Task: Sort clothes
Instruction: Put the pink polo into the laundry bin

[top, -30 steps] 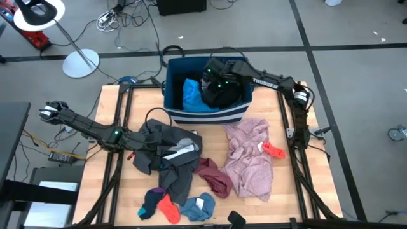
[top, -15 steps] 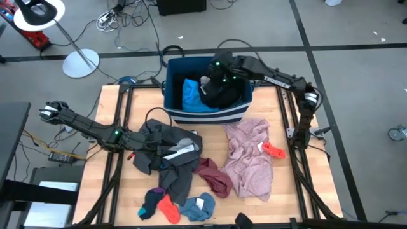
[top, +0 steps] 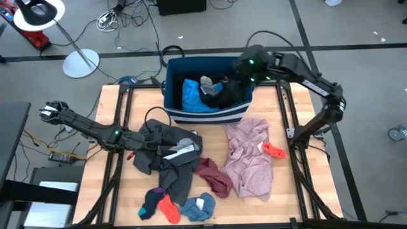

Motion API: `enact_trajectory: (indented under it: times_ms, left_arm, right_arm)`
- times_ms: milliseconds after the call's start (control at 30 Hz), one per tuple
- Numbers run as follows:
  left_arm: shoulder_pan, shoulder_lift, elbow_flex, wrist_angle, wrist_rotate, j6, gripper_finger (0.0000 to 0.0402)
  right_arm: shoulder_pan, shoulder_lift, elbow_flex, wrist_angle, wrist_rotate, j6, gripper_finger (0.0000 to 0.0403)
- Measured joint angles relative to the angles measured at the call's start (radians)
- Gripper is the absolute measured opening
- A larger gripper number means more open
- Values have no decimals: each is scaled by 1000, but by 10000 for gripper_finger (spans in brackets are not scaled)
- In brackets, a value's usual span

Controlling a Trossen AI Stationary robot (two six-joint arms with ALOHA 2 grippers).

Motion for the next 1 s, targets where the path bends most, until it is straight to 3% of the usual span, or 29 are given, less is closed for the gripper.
enact_trajectory:
  times_ms: [267,533,633,800,1000]
  left_arm:
    - [0,0,0,0,0,0,157]
    - [0,0,0,0,0,0,157]
    - [0,0,0,0,0,0,157]
    - [0,0,0,1,0,0,157]
    - [0,0,0,0,0,0,157]
  right_arm:
    - [216,-55,0,-234,83,147,215]
    - [477,-38,-31,-348,188,346,213]
    - [577,-38,-118,-361,243,422,212]
    - [716,-37,-341,-348,250,574,210]
    - [843,-36,-583,-180,229,736,205]
